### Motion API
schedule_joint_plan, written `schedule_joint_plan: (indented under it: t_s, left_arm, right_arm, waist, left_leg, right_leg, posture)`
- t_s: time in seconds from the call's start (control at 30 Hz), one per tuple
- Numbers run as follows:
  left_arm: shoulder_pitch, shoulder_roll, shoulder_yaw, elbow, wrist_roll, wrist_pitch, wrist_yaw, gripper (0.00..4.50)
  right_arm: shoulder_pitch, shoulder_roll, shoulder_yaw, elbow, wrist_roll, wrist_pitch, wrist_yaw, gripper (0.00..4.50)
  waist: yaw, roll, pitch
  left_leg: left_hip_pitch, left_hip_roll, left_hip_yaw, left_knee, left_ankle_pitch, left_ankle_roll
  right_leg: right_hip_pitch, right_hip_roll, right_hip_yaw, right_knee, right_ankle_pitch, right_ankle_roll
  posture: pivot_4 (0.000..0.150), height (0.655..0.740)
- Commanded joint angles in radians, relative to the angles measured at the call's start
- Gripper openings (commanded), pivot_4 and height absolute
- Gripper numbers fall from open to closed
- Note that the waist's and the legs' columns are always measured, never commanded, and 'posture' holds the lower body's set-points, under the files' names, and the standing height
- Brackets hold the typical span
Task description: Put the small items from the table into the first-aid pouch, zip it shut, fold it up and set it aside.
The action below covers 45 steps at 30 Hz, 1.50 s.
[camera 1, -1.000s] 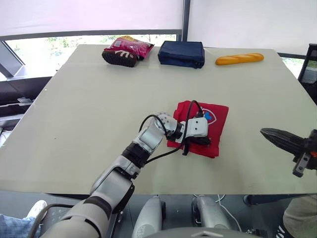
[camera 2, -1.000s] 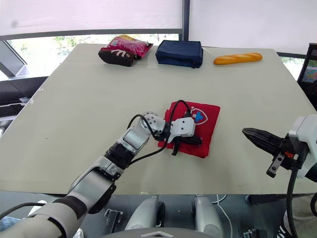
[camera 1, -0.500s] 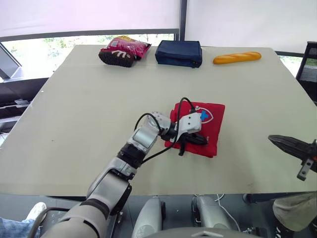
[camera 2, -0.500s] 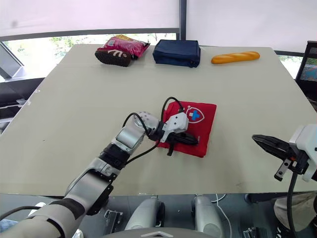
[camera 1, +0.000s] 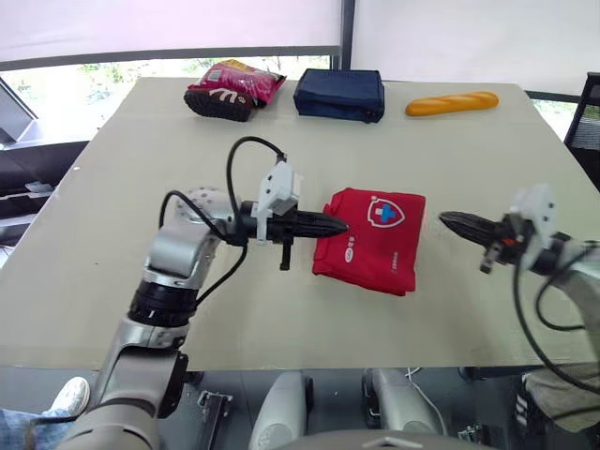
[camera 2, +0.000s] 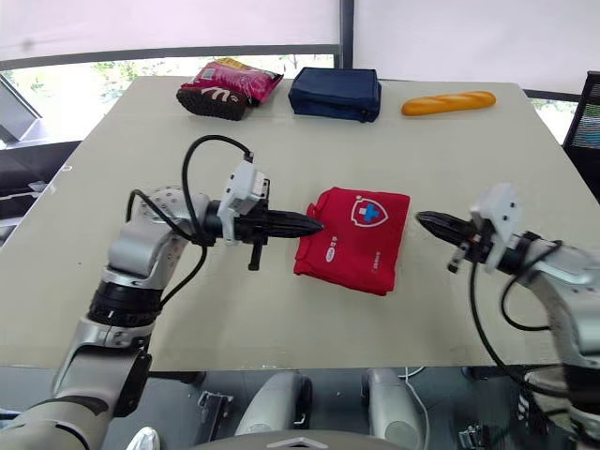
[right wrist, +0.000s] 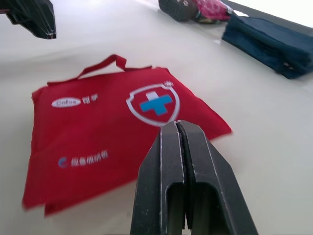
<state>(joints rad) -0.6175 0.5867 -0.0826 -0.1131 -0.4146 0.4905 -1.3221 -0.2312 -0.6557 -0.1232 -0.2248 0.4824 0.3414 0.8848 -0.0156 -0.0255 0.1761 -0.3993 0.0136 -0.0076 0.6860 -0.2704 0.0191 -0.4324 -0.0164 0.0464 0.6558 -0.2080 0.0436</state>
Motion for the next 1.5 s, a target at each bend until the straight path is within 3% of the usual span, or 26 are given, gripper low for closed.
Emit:
schedule_joint_plan:
  t_s: [0.03,0.2,0.33,0.53,0.73,0.93,1.37,1.43,1.5]
  left_arm:
    - [0.001,0.057,0.076,-0.101,-0.088,0.054,0.01,0.08]
    - [0.043,0.123,0.113,-0.154,-0.118,0.077,0.044,0.08]
    - [0.052,0.142,0.124,-0.176,-0.143,0.091,0.07,0.08]
    - [0.064,0.166,0.128,-0.196,-0.169,0.103,0.094,0.08]
    - [0.072,0.201,0.152,-0.197,-0.196,0.106,0.083,0.0]
    - [0.075,0.243,0.175,-0.203,-0.229,0.113,0.07,0.0]
    - [0.103,0.287,0.186,-0.256,-0.267,0.144,0.096,0.0]
    - [0.115,0.298,0.195,-0.259,-0.271,0.157,0.11,0.0]
    - [0.134,0.32,0.203,-0.266,-0.272,0.164,0.112,0.88]
  right_arm:
    - [-0.086,0.062,0.083,0.171,-0.1,-0.123,0.006,0.0]
    - [-0.175,0.148,0.2,0.399,-0.233,-0.234,0.007,0.0]
    - [-0.177,0.124,0.294,0.478,-0.355,-0.223,0.014,0.0]
    - [-0.187,0.151,0.22,0.4,-0.267,-0.168,0.005,0.0]
    - [-0.099,0.082,0.053,0.177,-0.028,0.104,0.034,1.83]
    - [0.009,0.021,-0.005,0.073,0.098,0.349,0.004,4.48]
    - [-0.187,0.205,0.063,0.247,0.158,0.621,-0.114,4.48]
    - [-0.203,0.216,0.075,0.269,0.148,0.617,-0.11,3.94]
    - [-0.212,0.225,0.081,0.282,0.148,0.615,-0.104,3.13]
  waist:
    - [0.0,0.0,0.0]
    - [0.0,0.002,0.001]
    - [-0.001,0.001,0.001]
    - [-0.003,0.0,0.0]
    - [0.0,0.002,0.001]
    - [0.0,0.002,0.002]
    - [-0.022,0.002,0.002]
    - [-0.023,0.002,0.002]
    - [-0.023,0.002,0.002]
  left_leg:
    - [0.0,0.0,0.0,0.0,0.0,0.0]
    - [0.0,-0.001,0.0,0.0,0.0,0.0]
    - [0.001,-0.001,0.0,0.0,0.0,0.0]
    - [0.005,0.0,0.0,0.0,0.0,0.0]
    - [0.002,0.0,0.0,0.0,0.0,-0.001]
    - [0.0,0.0,0.0,0.0,0.0,0.0]
    - [0.002,0.001,0.0,0.0,0.0,0.0]
    - [0.002,0.001,0.0,0.0,0.0,0.0]
    - [0.001,0.002,0.0,-0.001,0.0,0.0]
  right_leg:
    - [0.0,0.0,0.0,0.0,0.0,0.0]
    - [0.0,-0.001,0.0,0.0,0.0,0.0]
    - [0.0,-0.001,0.0,0.001,0.001,-0.001]
    - [0.002,0.0,0.0,0.004,-0.002,-0.004]
    - [0.0,0.0,0.0,0.004,0.0,-0.002]
    - [0.0,-0.001,0.0,0.002,-0.001,-0.001]
    - [-0.001,0.002,0.0,0.004,-0.001,-0.001]
    - [-0.001,0.001,0.0,0.003,-0.001,-0.001]
    - [-0.001,0.001,0.0,0.002,-0.001,-0.001]
  posture:
    - [0.15,0.7134]
    - [0.15,0.7134]
    - [0.15,0.7134]
    - [0.15,0.7134]
    - [0.15,0.7134]
    - [0.15,0.7134]
    - [0.15,0.7134]
    - [0.15,0.7134]
    - [0.15,0.7134]
